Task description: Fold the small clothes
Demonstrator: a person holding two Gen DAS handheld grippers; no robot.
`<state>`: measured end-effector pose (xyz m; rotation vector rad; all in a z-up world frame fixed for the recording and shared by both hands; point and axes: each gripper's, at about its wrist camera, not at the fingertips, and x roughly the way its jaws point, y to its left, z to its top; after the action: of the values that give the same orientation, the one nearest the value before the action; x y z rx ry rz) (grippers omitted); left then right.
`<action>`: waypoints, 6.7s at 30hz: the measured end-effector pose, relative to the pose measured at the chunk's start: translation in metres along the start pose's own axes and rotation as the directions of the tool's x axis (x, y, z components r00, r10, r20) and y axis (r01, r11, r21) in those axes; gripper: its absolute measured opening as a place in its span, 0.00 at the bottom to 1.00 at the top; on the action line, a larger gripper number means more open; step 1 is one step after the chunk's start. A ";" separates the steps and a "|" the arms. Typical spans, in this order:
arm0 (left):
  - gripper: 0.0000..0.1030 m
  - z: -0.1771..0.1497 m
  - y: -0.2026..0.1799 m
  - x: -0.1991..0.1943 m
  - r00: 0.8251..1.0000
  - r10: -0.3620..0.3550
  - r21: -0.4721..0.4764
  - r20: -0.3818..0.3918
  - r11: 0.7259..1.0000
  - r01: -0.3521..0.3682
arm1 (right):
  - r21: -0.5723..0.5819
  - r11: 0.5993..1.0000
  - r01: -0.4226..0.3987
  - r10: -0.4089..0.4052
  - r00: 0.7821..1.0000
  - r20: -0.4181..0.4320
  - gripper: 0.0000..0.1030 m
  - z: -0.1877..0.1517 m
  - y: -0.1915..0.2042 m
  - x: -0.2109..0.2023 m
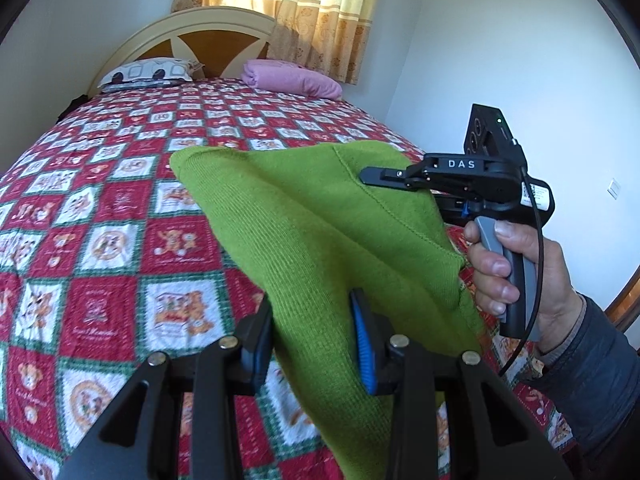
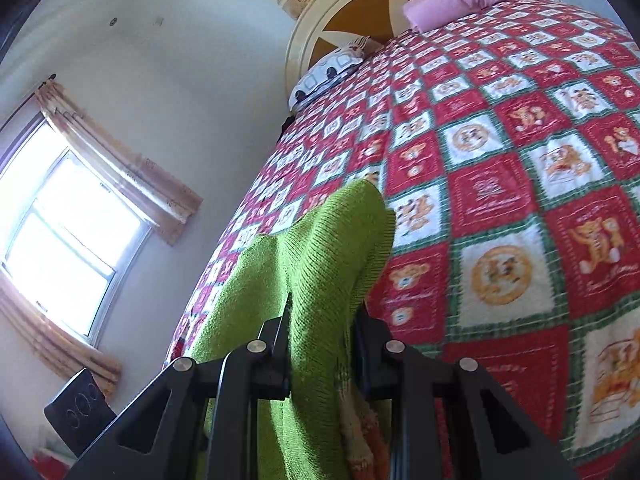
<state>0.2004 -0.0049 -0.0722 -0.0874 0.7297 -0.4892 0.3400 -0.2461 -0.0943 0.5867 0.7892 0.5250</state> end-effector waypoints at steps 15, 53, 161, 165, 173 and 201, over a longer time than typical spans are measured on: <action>0.36 -0.016 0.042 -0.038 0.997 0.067 -0.060 0.039 0.996 -0.064 | -0.040 0.997 -0.072 0.070 0.996 -0.054 0.23 -0.013 0.052 0.043; 0.36 -0.062 0.148 -0.122 0.963 0.256 -0.228 0.086 0.946 -0.231 | -0.157 0.961 -0.227 0.182 0.949 -0.255 0.23 -0.053 0.190 0.173; 1.00 -0.098 0.173 -0.195 0.830 0.533 -0.264 0.163 0.834 -0.484 | -0.461 0.888 -0.014 -0.026 0.997 -0.079 0.61 -0.180 0.284 0.085; 1.00 -0.099 0.169 -0.193 0.830 0.534 -0.260 0.163 0.835 -0.486 | -0.453 0.891 -0.012 -0.025 0.997 -0.076 0.61 -0.180 0.282 0.083; 1.00 -0.099 0.168 -0.194 0.827 0.537 -0.260 0.167 0.833 -0.488 | -0.456 0.890 -0.020 -0.007 0.998 -0.057 0.62 -0.182 0.285 0.077; 1.00 -0.098 0.163 -0.196 0.811 0.560 -0.255 0.172 0.820 -0.512 | -0.451 0.892 -0.014 0.007 1.000 -0.018 0.63 -0.186 0.285 0.069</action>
<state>0.0762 0.2382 -0.0639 -0.1175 0.5279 0.1459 0.1759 0.0557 -0.0454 0.1537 0.6478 0.6990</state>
